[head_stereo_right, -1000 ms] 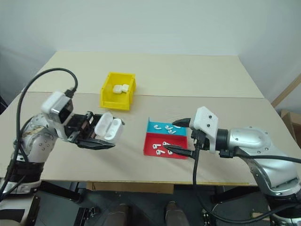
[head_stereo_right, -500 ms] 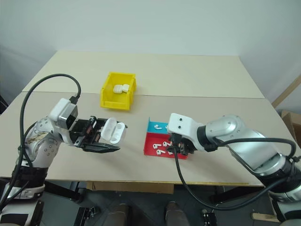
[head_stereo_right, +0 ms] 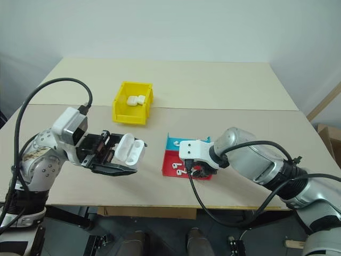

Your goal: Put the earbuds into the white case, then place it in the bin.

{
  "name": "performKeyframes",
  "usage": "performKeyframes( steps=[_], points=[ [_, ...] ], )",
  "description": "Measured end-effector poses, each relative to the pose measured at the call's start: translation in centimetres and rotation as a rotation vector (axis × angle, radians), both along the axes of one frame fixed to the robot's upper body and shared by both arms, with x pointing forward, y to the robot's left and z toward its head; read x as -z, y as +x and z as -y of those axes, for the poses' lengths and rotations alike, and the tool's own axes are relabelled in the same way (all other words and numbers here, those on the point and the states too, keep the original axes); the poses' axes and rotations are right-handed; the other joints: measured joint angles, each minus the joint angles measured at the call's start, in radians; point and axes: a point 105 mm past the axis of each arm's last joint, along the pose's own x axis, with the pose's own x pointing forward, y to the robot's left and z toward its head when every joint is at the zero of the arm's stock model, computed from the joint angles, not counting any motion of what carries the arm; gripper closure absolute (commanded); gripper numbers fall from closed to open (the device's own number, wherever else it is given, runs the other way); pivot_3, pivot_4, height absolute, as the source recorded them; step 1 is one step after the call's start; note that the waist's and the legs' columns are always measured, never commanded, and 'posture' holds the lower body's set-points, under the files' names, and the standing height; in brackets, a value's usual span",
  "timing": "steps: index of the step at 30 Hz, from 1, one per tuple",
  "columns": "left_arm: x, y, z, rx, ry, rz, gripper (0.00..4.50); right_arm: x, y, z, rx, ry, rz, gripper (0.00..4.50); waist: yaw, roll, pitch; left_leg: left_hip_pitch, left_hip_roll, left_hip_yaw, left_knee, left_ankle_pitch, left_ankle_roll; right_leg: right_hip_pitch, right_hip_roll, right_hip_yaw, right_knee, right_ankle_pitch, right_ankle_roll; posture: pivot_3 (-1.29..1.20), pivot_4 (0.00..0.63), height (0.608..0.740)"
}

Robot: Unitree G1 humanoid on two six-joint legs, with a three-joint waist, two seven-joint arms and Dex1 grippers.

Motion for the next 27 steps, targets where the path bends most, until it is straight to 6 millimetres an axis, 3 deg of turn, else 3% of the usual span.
performKeyframes(
  steps=[10,27],
  points=[
    [-0.9,-1.2,1.1,-0.011,-0.033,-0.002,1.73,0.2,0.3,-0.5,-0.009,-0.009,0.008,2.24,-0.005,0.000,0.000,0.001,0.000,0.000,0.000,0.000,0.000,0.000,0.000,0.000,0.000,0.000,0.000,0.00,0.150,0.740],
    [0.2,-1.9,0.7,-0.022,-0.037,-0.015,1.73,1.5,0.3,-1.0,-0.030,-0.025,-0.007,2.24,-0.006,0.000,0.000,0.001,0.000,0.000,0.000,0.000,0.000,0.000,0.000,0.000,0.000,0.000,0.000,0.00,0.150,0.740]
  ],
)
